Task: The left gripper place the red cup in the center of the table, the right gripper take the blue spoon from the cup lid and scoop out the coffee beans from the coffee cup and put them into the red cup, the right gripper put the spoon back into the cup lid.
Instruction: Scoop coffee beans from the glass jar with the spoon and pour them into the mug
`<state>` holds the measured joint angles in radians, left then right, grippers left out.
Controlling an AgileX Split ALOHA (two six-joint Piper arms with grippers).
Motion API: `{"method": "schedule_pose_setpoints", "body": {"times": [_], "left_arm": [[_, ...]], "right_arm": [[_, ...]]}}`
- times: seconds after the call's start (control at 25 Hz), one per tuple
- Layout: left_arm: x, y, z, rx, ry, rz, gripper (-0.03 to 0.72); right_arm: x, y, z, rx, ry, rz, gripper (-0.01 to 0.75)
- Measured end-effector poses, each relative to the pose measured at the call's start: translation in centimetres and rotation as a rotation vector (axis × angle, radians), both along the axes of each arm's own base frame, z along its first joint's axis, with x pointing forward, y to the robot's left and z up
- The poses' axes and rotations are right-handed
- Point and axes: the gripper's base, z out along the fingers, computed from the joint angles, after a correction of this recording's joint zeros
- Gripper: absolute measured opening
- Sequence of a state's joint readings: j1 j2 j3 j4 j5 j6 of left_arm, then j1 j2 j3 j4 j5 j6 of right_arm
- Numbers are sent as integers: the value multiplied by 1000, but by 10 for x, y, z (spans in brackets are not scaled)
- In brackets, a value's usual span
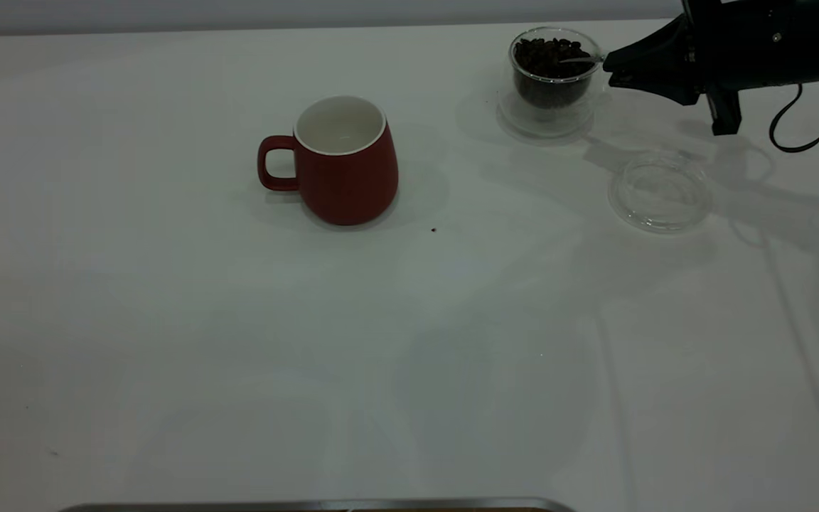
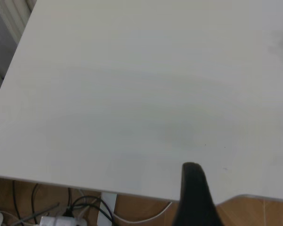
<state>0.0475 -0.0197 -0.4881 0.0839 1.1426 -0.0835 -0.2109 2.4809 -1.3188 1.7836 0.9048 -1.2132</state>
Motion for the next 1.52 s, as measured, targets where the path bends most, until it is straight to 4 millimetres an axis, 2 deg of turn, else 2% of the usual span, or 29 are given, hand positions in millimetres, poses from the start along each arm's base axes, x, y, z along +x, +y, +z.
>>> {"method": "schedule_pose_setpoints", "body": {"times": [0.52, 1.04, 1.28, 1.52], "left_arm": [[0, 0, 0, -2, 0, 2, 577], [0, 0, 0, -2, 0, 2, 577], [0, 0, 0, -2, 0, 2, 577], [0, 0, 0, -2, 0, 2, 577]], "right_arm": [[-3, -15, 4, 89, -23, -10, 94], [-4, -13, 11, 167, -49, 21, 94], [-4, 1, 13, 198, -51, 61, 94], [-4, 36, 14, 215, -38, 143, 94]]}}
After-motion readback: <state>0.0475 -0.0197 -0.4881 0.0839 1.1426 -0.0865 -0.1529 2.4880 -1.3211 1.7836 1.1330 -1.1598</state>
